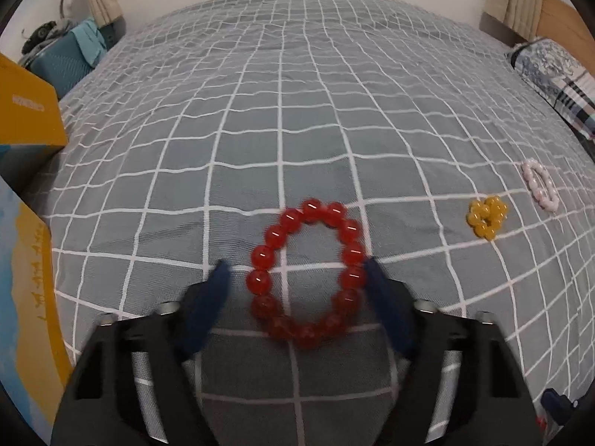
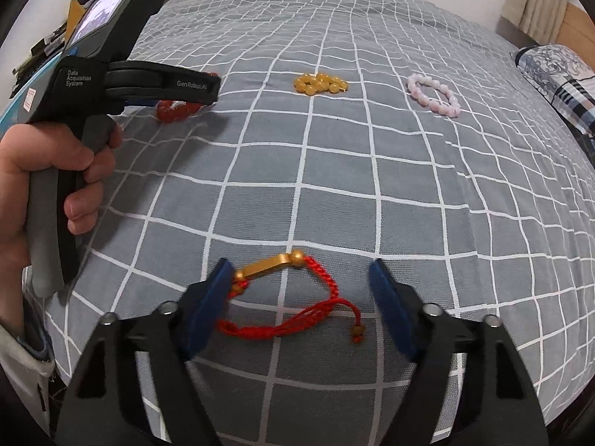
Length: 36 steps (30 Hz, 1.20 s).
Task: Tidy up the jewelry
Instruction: 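Grasp the red bead bracelet with the left tool while the right tool grasps the red cord bracelet, then carry the red bead and red cord bracelets with both tools over the box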
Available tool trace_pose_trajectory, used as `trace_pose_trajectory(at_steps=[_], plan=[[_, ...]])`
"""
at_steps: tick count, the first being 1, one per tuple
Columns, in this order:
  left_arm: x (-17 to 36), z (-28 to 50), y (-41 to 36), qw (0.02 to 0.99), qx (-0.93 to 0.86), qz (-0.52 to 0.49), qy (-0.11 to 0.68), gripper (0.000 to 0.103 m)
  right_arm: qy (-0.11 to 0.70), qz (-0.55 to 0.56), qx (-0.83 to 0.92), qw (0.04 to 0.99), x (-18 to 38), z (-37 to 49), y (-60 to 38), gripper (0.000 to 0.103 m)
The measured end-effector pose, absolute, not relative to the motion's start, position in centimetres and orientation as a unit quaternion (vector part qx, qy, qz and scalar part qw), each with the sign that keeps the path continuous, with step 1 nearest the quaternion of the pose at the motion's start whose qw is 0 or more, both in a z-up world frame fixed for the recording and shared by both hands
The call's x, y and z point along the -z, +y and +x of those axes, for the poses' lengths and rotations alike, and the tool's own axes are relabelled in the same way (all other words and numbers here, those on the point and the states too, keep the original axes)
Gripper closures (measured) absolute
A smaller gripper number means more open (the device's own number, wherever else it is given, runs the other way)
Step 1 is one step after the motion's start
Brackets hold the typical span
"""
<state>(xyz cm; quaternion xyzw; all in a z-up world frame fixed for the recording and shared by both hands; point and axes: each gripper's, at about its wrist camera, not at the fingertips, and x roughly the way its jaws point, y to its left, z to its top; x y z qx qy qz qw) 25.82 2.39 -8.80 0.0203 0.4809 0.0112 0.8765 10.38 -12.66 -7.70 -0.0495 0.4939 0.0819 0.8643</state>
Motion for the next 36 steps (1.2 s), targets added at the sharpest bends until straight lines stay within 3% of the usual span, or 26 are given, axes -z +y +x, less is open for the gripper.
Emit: trace_pose_trajectory(at_steps=[3,7,9,10,12,36], plan=[[8.7,25.8,2.5,0.874,-0.01,0.016,0.486,0.061,0.493,-0.053,-0.085,0.864,7.5,10.3,-12.6,0.055],[8.6,25.6,2.7,0.871,-0.005,0.009,0.491,0.073,0.491,-0.056,-0.086,0.865,7.5,10.3,-12.5,0.069],[8.5,25.5,2.6,0.872,-0.005,0.01,0.49,0.078,0.489,-0.061,-0.09,0.866,7.4,10.3,-12.4,0.083],[8.4,25.4,2.6,0.872,-0.006,0.013,0.489,0.086,0.488,-0.063,-0.091,0.866,7.4,10.2,-12.3,0.086],[8.3,25.3,2.7,0.872,-0.007,0.012,0.489,0.089,0.483,-0.064,-0.09,0.869,7.2,10.1,-12.2,0.093],[5.7,23.7,2.5,0.889,-0.005,0.005,0.458,0.091,0.424,-0.033,-0.06,0.903,5.0,9.8,-14.1,0.095]])
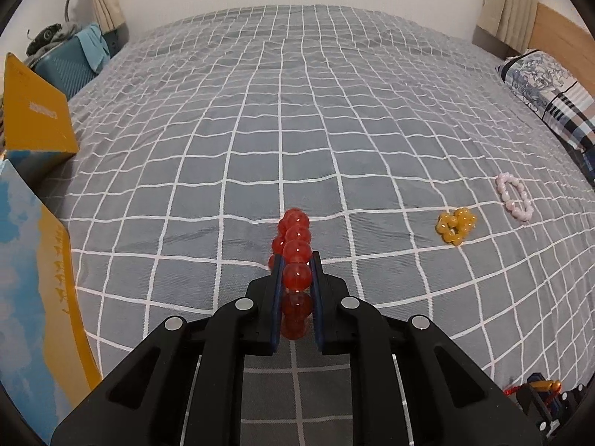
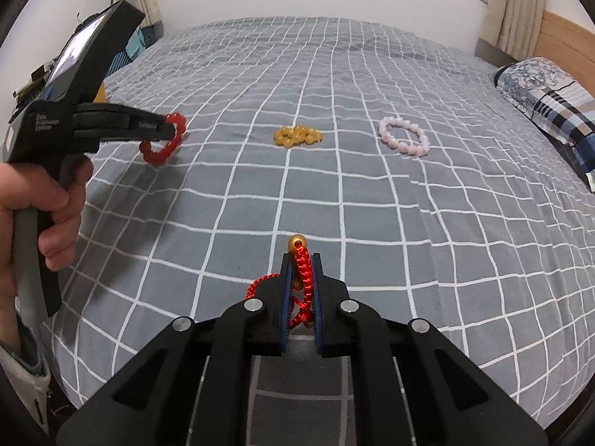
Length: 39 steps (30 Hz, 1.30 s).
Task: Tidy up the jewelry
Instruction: 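Carry the red bead and red cord bracelets with both tools over the box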
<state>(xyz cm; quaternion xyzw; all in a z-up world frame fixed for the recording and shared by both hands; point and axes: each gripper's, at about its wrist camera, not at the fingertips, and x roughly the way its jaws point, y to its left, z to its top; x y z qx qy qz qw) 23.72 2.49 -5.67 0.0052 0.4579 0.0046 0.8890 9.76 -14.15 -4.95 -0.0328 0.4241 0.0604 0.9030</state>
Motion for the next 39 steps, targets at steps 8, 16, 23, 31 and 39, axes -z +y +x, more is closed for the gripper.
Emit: trace_pose_trajectory(at_steps=[8,16,23,31,39], plan=[[4.6,23.0,2.2,0.895,0.0,0.0,0.446,0.091,0.405,-0.03,-0.047,0.913,4.6,9.8,-14.6,0.095],[3.2,22.0,2.2,0.903,0.006,-0.008,0.43,0.091,0.392,-0.024,-0.038,0.919,4.2,9.6,-14.8,0.095],[2.1,20.9,2.4,0.904,0.004,-0.016,0.427,0.091,0.392,-0.021,-0.029,0.919,3.7,9.9,-14.7,0.095],[-1.2,18.3,2.9,0.913,0.004,-0.016,0.408,0.091,0.389,-0.015,-0.027,0.921,1.8,9.6,-14.6,0.095],[-3.9,14.5,3.7,0.919,-0.003,-0.012,0.395,0.091,0.391,-0.014,-0.032,0.92,-0.1,9.6,-13.6,0.095]])
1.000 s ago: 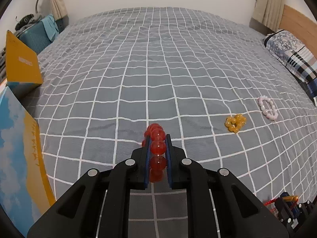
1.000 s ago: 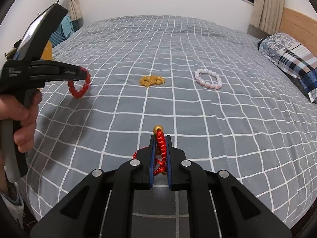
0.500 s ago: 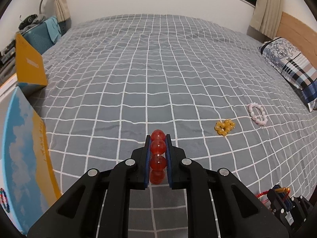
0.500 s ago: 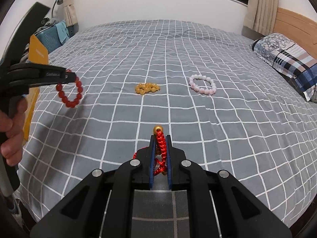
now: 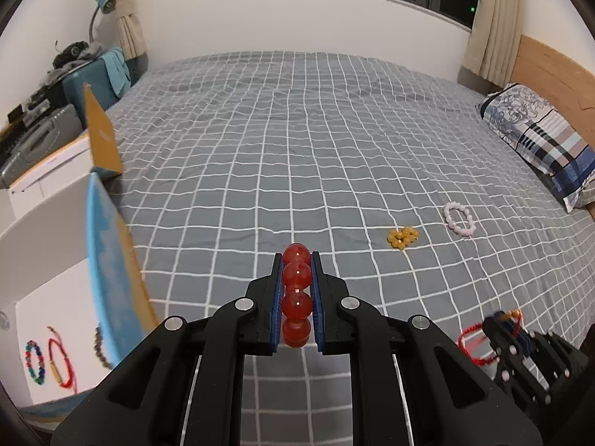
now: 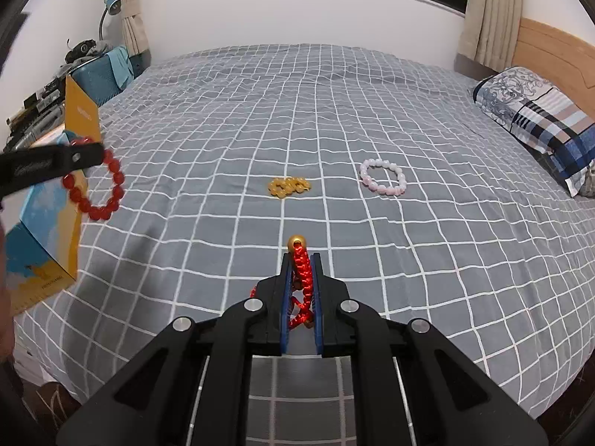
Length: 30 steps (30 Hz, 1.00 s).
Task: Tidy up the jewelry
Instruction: 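Carry the red bead and red cord bracelets with both tools over the box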
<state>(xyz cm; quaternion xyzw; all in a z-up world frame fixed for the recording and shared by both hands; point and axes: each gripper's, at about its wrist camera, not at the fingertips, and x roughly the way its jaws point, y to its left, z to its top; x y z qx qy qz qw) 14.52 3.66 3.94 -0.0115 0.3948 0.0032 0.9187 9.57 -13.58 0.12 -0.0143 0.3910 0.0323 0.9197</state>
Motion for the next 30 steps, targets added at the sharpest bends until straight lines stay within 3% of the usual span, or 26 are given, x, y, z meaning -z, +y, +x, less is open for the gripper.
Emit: trace_pose_trajectory(at_steps=[16,30], plan=[[-8.8,9.9,8.1,0.93,-0.04,-0.025,0.366,0.091,0.362,-0.027,-0.046,0.931,-6.1,10.6,-8.7,0.095],[-12.3,5.4,18.9,0.933,-0.131,-0.06,0.329,0.091,0.299,-0.059,-0.13,0.943,-12.3,9.5,4.5,0.095]])
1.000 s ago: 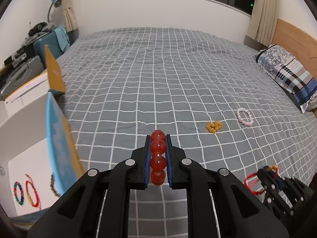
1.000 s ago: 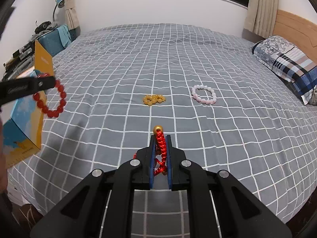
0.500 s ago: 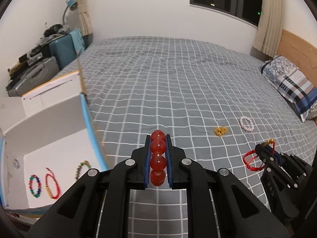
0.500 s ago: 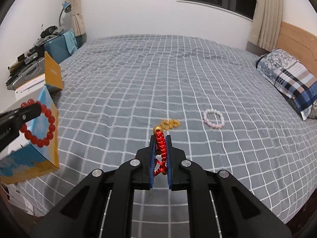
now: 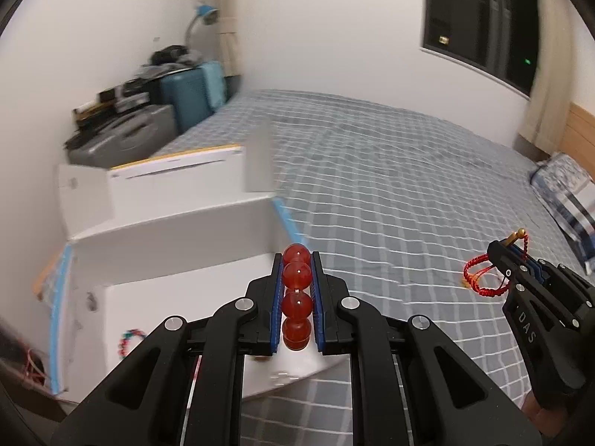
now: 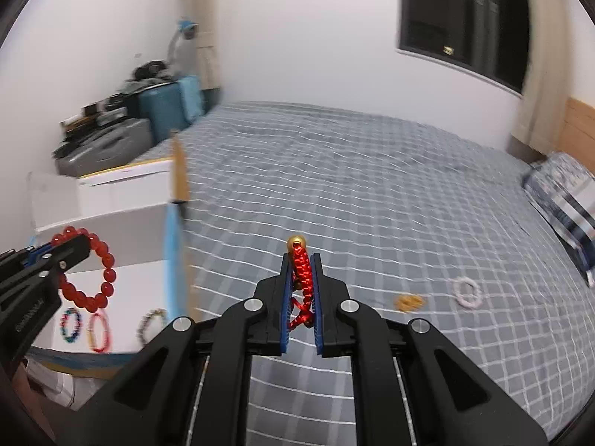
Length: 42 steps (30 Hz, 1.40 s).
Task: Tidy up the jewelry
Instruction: 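Carry the red bead and red cord bracelets with both tools over the box, then open both tools to drop the two bracelets into the box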
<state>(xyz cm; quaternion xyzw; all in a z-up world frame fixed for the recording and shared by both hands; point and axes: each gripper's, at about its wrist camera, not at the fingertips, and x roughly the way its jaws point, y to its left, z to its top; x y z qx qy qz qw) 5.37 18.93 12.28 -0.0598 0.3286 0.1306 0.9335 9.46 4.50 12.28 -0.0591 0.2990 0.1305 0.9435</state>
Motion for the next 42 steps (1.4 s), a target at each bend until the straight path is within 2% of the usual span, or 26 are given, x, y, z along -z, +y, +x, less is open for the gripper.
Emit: trace_pose_trajectory(at_steps=[7,16,28,41,42], plan=[[-11.6,2.1,25.5,0.921,-0.191,-0.074,0.331,0.09,0.3,-0.086,-0.201,0.929,-11.7,7.5,12.8,0.095],[-6.8,0.2,31.9,0.888,-0.234,-0.104,0.382,0.09,0.348,-0.124,-0.259,0.893,-7.4,6.5,21.1,0.095],[-2.4,0.7,34.4,0.858,-0.241,-0.126,0.436,0.09,0.421,-0.138,-0.258,0.858,-3.0,8.3,24.8,0.095],[-2.4,1.4,34.7,0.858,-0.248,-0.113,0.435,0.088,0.429,-0.144,-0.269,0.85,-2.0,8.2,25.4,0.092],[-2.5,1.4,34.7,0.858,-0.25,-0.111,0.434,0.088,0.429,-0.143,-0.27,0.85,-2.0,8.2,25.5,0.089]])
